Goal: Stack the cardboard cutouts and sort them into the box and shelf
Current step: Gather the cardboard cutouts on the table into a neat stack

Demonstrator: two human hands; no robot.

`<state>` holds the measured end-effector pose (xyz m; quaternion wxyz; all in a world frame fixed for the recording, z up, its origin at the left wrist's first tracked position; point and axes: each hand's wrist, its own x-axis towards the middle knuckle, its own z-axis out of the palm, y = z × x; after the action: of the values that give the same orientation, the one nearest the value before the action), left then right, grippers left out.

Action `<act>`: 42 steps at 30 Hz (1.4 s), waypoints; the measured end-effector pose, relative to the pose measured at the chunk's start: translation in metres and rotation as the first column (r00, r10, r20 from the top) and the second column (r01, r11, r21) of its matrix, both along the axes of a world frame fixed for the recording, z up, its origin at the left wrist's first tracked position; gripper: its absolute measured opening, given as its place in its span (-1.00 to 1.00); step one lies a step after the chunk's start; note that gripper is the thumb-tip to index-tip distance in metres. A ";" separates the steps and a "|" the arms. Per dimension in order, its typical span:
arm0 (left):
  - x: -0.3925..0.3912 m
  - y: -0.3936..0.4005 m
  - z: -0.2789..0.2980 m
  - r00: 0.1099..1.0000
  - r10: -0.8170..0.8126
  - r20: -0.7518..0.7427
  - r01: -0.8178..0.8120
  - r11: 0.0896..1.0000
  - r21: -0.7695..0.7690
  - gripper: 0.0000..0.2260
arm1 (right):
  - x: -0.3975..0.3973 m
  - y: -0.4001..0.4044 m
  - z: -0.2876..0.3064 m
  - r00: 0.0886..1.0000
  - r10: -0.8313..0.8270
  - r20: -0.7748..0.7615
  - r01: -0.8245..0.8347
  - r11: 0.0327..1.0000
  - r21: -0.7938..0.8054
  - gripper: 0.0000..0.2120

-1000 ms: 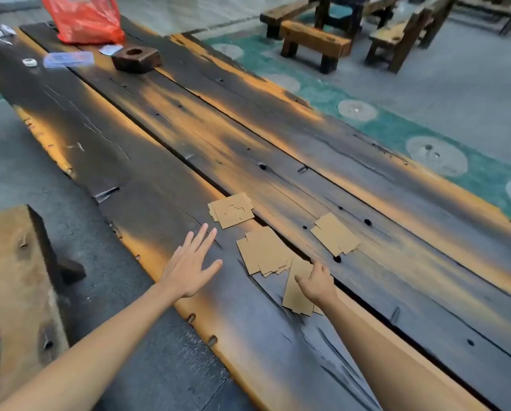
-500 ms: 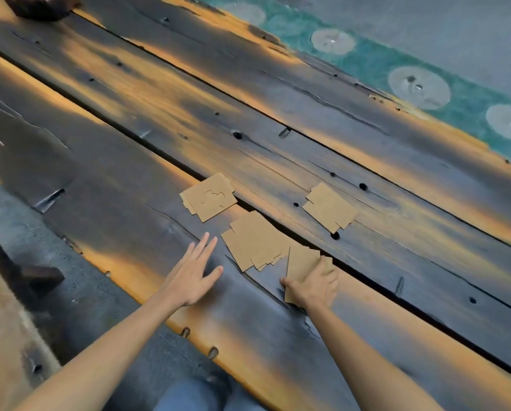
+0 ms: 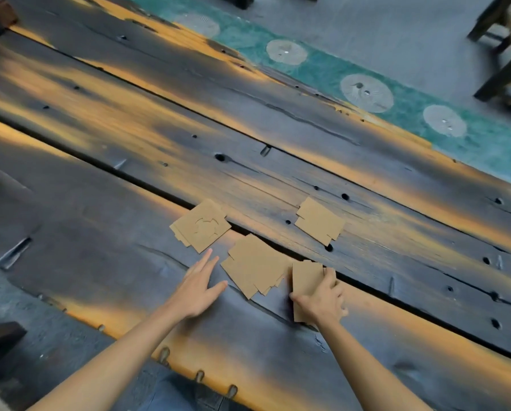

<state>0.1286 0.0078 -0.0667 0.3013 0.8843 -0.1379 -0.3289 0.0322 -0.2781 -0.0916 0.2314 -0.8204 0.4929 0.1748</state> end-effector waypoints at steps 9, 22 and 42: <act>0.048 -0.016 0.024 0.932 0.069 -0.357 -0.156 0.963 -0.220 -0.51 | 0.043 0.049 0.063 0.800 -0.411 0.436 -0.061 0.668 0.742 0.15; 0.095 -0.001 0.069 0.958 0.023 -0.285 -0.168 0.851 -0.497 -0.29 | 0.069 0.118 0.075 0.776 -0.623 0.100 -0.244 -0.151 0.958 -0.27; 0.167 0.049 0.050 0.982 -0.049 -0.183 -0.022 0.929 -0.369 -0.84 | 0.108 0.112 0.050 0.820 -0.556 0.136 -0.039 0.182 0.982 -0.47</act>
<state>0.2957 0.0569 -0.0170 0.4714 0.7757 -0.1741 -0.3818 0.1400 -0.1664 -0.0415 0.8232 -0.4115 0.3416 0.1907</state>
